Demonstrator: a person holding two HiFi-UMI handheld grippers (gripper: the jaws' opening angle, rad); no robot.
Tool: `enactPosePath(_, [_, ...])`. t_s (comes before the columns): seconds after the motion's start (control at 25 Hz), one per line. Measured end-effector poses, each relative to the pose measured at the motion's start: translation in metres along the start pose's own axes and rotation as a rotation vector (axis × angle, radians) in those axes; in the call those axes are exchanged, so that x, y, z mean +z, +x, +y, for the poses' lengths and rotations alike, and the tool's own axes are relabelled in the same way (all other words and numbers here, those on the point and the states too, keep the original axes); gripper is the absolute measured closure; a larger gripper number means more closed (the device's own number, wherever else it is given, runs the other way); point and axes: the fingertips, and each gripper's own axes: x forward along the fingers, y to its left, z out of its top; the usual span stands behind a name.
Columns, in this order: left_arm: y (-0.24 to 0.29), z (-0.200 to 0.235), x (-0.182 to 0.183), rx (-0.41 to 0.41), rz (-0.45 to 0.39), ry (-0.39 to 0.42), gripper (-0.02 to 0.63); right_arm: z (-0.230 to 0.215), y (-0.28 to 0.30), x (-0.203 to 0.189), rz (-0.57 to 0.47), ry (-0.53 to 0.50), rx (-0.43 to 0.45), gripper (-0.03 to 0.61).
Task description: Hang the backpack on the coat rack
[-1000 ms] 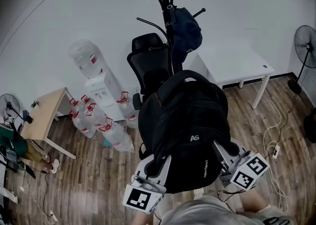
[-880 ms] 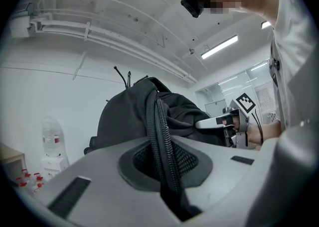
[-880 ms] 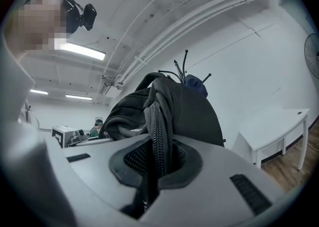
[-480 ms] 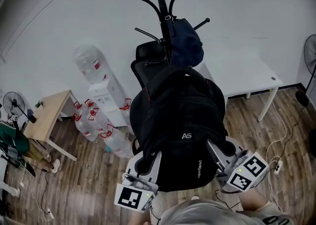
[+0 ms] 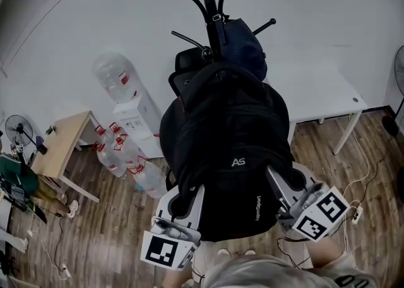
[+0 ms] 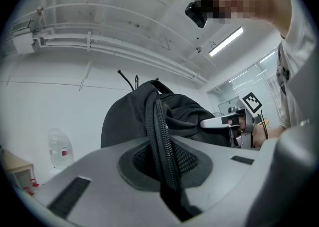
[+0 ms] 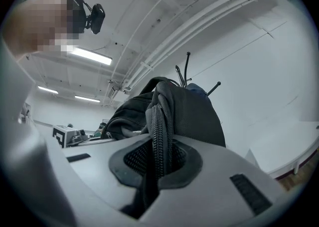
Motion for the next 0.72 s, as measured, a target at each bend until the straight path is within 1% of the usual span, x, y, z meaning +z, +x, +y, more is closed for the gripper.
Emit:
enactPosePath(0.2, [0.01,0.016,0.005,-0.023,-0.01,0.003,0.58,-0.002,0.013,0.005,-0.016,0.009,-0.047,0.549])
enactPosePath(0.4, [0.025,0.044,0.014,-0.046,-0.036,-0.006,0.58,-0.004,0.038,0.017,-0.039,0.009,-0.079,0.549])
enactPosePath(0.52, [0.031,0.055,0.012,-0.064,-0.024,-0.021,0.58,-0.007,0.048,0.016,-0.035,0.013,-0.103,0.549])
enactPosePath(0.72, [0.046,0.073,-0.005,-0.093,0.008,-0.061,0.578,-0.017,0.066,0.004,-0.005,0.038,-0.154,0.549])
